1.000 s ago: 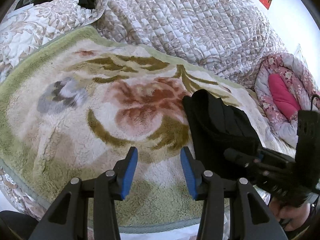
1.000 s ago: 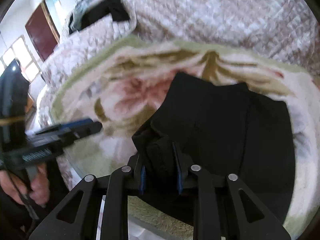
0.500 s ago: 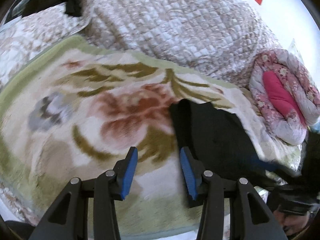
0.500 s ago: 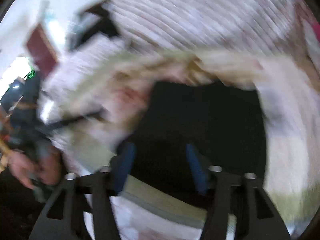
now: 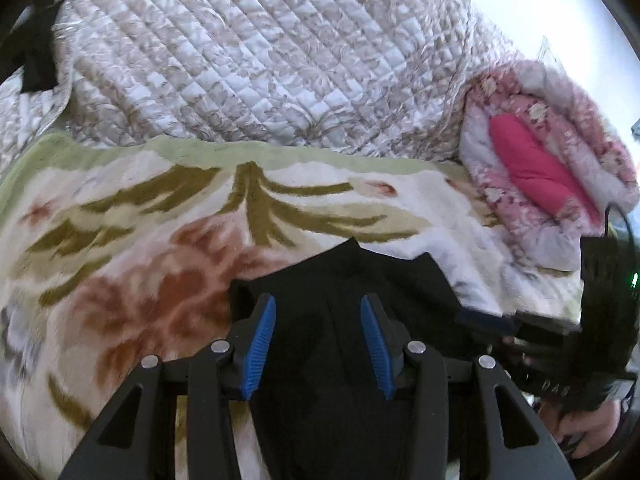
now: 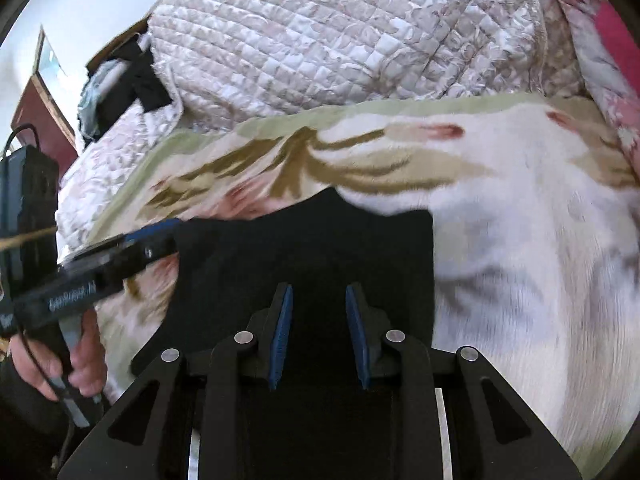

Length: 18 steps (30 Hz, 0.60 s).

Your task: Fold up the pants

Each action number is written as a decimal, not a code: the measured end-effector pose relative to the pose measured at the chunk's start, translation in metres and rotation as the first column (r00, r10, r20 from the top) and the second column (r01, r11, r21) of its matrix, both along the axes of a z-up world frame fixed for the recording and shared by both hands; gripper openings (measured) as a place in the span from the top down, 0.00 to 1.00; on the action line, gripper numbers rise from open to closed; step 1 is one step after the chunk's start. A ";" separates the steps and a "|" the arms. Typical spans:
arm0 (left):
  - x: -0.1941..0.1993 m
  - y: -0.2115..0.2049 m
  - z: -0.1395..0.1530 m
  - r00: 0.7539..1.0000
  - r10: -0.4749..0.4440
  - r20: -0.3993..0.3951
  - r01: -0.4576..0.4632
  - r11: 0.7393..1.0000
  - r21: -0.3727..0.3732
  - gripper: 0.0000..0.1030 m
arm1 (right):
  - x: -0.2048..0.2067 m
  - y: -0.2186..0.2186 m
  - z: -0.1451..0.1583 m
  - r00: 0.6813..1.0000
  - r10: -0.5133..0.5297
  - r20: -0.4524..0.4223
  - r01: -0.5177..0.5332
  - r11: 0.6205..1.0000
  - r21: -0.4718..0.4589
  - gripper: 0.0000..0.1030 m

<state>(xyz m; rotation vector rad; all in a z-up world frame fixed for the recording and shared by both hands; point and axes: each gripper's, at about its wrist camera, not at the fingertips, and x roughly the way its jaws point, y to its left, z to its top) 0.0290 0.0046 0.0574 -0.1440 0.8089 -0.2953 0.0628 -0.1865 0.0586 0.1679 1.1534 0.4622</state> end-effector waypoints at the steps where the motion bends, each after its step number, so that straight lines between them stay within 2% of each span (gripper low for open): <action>1: 0.006 -0.002 -0.005 1.000 -0.007 -0.008 0.007 1.000 0.005 0.54 | 0.008 0.000 -0.006 1.000 0.003 -0.006 -0.003 1.000 -0.014 0.74; 4: 0.019 -0.008 -0.024 0.999 -0.008 -0.042 0.010 0.999 0.046 0.54 | 0.031 -0.003 -0.029 0.999 -0.013 -0.042 0.011 0.999 -0.053 0.74; 5: 0.021 -0.007 -0.031 0.999 -0.009 -0.052 0.011 0.999 0.049 0.54 | 0.033 -0.007 -0.033 0.999 -0.020 -0.046 0.017 0.998 -0.054 0.80; 6: 0.022 -0.006 -0.036 0.998 -0.007 -0.055 0.009 0.999 0.048 0.54 | 0.037 -0.010 -0.038 0.999 -0.030 -0.041 0.028 0.998 -0.057 0.90; 8: 0.020 -0.004 -0.042 0.999 -0.006 -0.036 0.008 0.999 0.046 0.53 | 0.038 -0.017 -0.042 0.999 -0.047 -0.022 0.046 0.997 -0.057 0.96; 11: 0.019 -0.006 -0.044 1.000 -0.002 -0.020 0.003 0.998 0.057 0.52 | 0.034 -0.023 -0.046 0.999 -0.050 0.009 0.050 0.998 -0.040 0.99; 16: 0.019 -0.006 -0.045 1.000 -0.007 -0.008 0.007 0.998 0.059 0.52 | 0.035 -0.025 -0.043 0.998 -0.058 -0.017 0.057 0.998 -0.029 0.99; 18: 0.017 -0.005 -0.042 1.000 0.000 -0.015 0.001 0.997 0.072 0.52 | 0.030 -0.025 -0.038 0.998 -0.061 -0.025 0.060 0.997 -0.046 0.95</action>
